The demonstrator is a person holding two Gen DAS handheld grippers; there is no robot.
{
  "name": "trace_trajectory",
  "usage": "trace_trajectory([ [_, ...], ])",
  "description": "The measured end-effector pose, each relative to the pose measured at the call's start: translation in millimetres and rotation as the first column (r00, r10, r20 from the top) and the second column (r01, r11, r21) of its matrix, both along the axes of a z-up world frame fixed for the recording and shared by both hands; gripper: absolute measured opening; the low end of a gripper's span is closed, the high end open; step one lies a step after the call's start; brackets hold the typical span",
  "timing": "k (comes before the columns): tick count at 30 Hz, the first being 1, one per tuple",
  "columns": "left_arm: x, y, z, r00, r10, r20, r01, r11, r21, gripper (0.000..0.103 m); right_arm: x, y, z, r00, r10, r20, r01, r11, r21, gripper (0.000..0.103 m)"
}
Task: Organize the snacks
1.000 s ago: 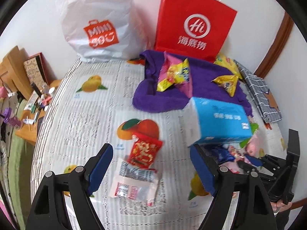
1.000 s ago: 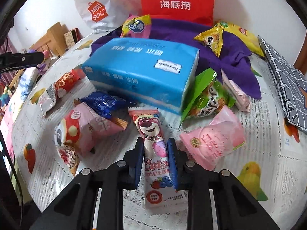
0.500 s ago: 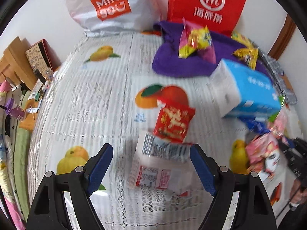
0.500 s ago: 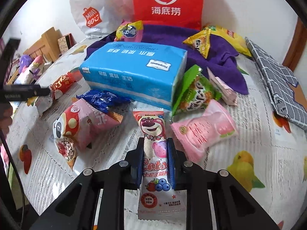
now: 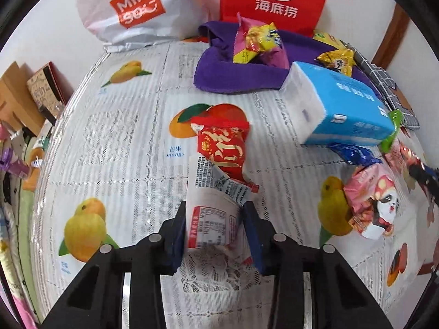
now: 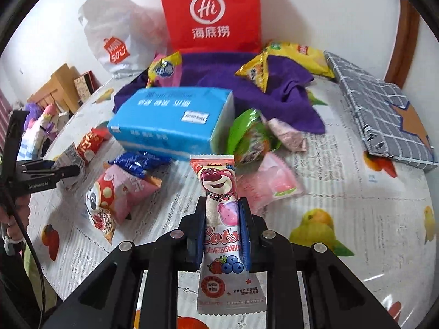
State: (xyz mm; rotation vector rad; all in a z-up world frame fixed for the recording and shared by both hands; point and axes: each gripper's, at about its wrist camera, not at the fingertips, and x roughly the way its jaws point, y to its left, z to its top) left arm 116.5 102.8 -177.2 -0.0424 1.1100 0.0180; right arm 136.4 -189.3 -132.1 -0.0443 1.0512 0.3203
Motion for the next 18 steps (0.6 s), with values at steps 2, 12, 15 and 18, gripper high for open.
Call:
trace_trajectory([
  [2, -3.4, 1.6, 8.1, 1.000, -0.008, 0.011, 0.008, 1.000, -0.012, 0.027, -1.3, -1.8, 7.7, 1.000, 0.002, 0.010, -0.002, 1.000, 0.008, 0.022],
  [12, -3.7, -3.0, 36.0, 0.998, -0.010, 0.064, 0.016, 0.997, -0.082, 0.021, 5.1, -5.7, 33.0, 0.997, -0.026, 0.069, 0.022, 0.997, 0.068, 0.021],
  [15, -2.3, -9.4, 42.6, 0.997, -0.026, 0.074, 0.033, 0.995, -0.094, 0.021, 7.2, -7.0, 36.0, 0.996, -0.033, 0.080, 0.028, 0.997, 0.068, 0.021],
  [18, 3.3, -16.9, 52.8, 0.995, -0.043, 0.088, 0.051, 0.994, -0.095, 0.021, 11.3, -9.2, 42.4, 0.995, -0.046, 0.093, 0.039, 0.997, 0.073, 0.021],
])
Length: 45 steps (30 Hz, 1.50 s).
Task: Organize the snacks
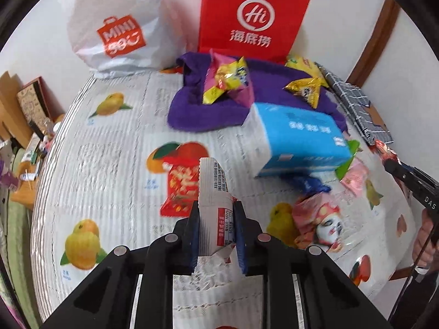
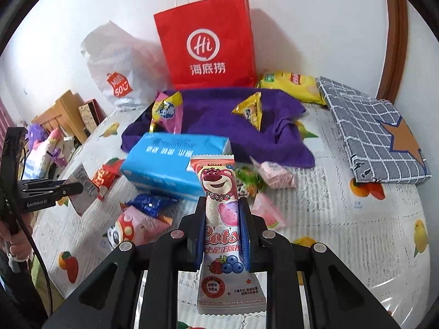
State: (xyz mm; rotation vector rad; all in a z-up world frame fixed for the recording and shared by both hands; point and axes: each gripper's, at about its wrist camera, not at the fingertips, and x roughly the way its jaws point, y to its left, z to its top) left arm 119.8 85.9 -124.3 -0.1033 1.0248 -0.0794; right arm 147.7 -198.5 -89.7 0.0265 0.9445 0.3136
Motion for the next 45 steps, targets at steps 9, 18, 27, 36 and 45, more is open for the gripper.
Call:
trace_trajectory([
  [9, 39.4, -30.9, 39.5, 0.997, -0.052, 0.056, 0.054, 0.998, -0.040, 0.021, 36.8, -1.6, 25.6, 0.995, -0.060, 0.074, 0.062, 0.998, -0.016, 0.021],
  [18, 97.2, -45.6, 70.5, 0.993, -0.078, 0.094, 0.082, 0.996, -0.035, 0.021, 97.7, 3.2, 37.2, 0.990, -0.100, 0.095, 0.104, 0.994, -0.037, 0.021],
  [27, 163.7, -37.3, 72.7, 0.995, -0.031, 0.098, 0.036, 0.998, -0.050, 0.021, 165.4, 17.0, 36.2, 0.987, -0.125, 0.100, 0.126, 0.992, -0.005, 0.021],
  [36, 217.3, -35.1, 57.7, 0.997, 0.001, 0.073, 0.004, 0.997, -0.075, 0.021, 215.7, 40.0, 27.9, 0.989, -0.093, 0.116, 0.096, 0.995, -0.020, 0.021],
  [45, 240.4, -41.1, 32.0, 0.999, -0.012, 0.036, 0.014, 0.999, -0.050, 0.021, 237.2, 45.4, -10.4, 0.995, -0.082, 0.053, 0.084, 0.995, -0.044, 0.021],
])
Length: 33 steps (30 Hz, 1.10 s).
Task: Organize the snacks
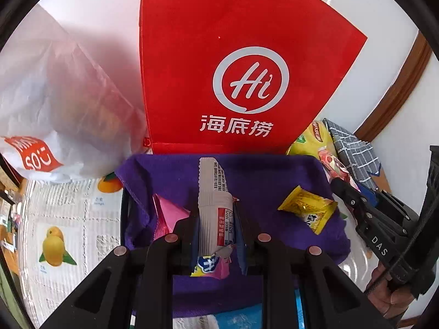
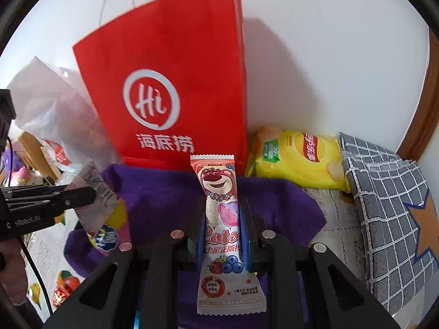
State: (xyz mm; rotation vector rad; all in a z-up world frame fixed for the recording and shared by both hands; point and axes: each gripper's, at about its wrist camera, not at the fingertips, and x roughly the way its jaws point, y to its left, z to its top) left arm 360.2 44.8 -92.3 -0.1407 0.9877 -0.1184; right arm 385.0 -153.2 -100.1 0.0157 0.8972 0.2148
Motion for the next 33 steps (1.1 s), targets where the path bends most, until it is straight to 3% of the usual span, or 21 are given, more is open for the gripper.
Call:
trace_trajectory([
  [10, 7.0, 2.9, -16.0, 0.998, 0.005, -0.059, -0.006, 1.000, -0.021, 0.021, 10.1, -11.2, -17.3, 0.999, -0.009, -0.048, 0.010, 1.000, 0.020, 0.021],
  [33, 9.5, -3.2, -25.1, 0.997, -0.020, -0.079, 0.020, 1.000, -0.004, 0.021, 14.5, 1.7, -31.4, 0.995, 0.033, -0.097, -0.034, 0.999, -0.009, 0.022],
])
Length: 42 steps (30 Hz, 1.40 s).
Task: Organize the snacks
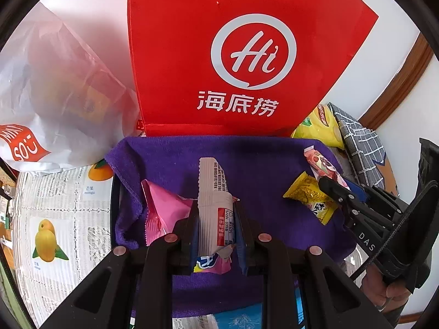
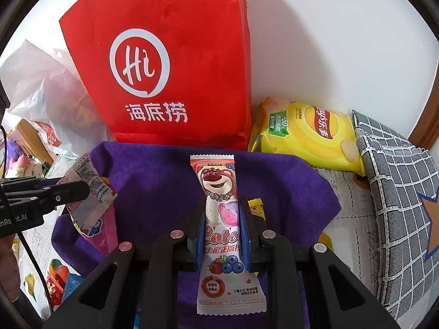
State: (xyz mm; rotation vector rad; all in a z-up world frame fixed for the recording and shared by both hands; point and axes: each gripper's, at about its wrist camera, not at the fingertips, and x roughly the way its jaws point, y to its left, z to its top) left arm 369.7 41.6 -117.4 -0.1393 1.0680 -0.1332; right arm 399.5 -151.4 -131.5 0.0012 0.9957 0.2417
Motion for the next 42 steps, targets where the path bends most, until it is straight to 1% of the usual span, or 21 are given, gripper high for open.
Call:
trace_trajectory([
  [4, 0.7, 1.2, -1.6, 1.000, 0.002, -0.008, -0.002, 1.000, 0.001, 0.023, 1.7, -0.8, -2.6, 1.000, -0.003, -0.014, 0.003, 1.000, -0.006, 0.022],
  [13, 1.6, 0.7, -5.0, 1.000, -0.011, -0.026, 0.011, 1.000, -0.004, 0.024, 3.9, 1.3, -10.2, 0.999, 0.008, -0.040, -0.009, 1.000, -0.025, 0.023],
  [27, 2.9, -4.0, -7.3, 0.998, -0.037, -0.044, 0.037, 0.999, 0.003, 0.024, 2.3, 3.6, -10.8, 0.999, 0.020, -0.042, -0.021, 0.999, -0.035, 0.023],
  [31, 2.2, -5.1, -5.0, 0.999, -0.037, -0.038, 0.038, 0.999, 0.012, 0.029, 2.4, 3.9, -10.9, 0.999, 0.022, -0.043, -0.023, 0.999, -0.037, 0.023],
  [35, -0.3, -4.7, 0.7, 0.999, -0.043, -0.019, 0.043, 0.999, 0.012, 0.043, 2.3, 3.9, -10.5, 0.999, 0.021, -0.043, -0.022, 0.999, -0.038, 0.023],
  [40, -2.5, -4.1, 6.0, 0.999, -0.042, -0.006, 0.043, 0.999, 0.019, 0.046, 1.9, 4.6, -11.0, 0.999, 0.027, -0.047, -0.029, 0.999, -0.040, 0.024],
  [41, -2.8, -3.7, 6.6, 0.999, -0.041, -0.006, 0.042, 0.999, 0.021, 0.046, 1.8, 4.7, -10.9, 0.998, 0.027, -0.048, -0.029, 0.999, -0.040, 0.025],
  [42, -3.1, -3.5, 7.2, 0.999, -0.041, -0.007, 0.041, 0.999, 0.021, 0.047, 1.6, 4.9, -10.7, 0.998, 0.027, -0.049, -0.029, 0.999, -0.040, 0.028],
])
